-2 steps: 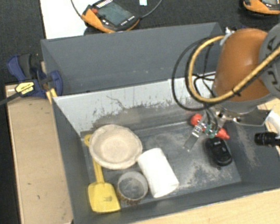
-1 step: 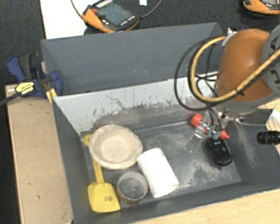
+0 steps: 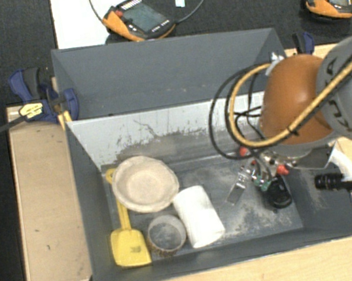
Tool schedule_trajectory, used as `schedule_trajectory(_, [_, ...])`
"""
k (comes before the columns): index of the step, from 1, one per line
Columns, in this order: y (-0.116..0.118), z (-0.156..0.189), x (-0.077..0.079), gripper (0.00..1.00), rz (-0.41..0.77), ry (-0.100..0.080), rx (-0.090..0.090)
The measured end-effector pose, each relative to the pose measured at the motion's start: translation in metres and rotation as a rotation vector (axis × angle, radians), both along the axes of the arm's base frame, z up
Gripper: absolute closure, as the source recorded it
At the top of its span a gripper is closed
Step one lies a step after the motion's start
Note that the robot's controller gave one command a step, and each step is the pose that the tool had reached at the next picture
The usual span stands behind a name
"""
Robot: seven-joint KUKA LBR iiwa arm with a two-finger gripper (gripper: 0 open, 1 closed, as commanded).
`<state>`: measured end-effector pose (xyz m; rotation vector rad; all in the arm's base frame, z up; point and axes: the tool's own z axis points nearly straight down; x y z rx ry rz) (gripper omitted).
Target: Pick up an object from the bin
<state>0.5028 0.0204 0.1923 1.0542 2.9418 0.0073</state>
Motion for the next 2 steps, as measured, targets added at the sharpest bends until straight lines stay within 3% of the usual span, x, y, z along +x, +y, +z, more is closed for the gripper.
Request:
schedule_trajectory(1, [-0.043,-0.004,0.020,0.00,-0.006,-0.003,-0.002])
schedule_trajectory(2, [-0.054,-0.016,0.016,0.00,0.030,0.000,0.001])
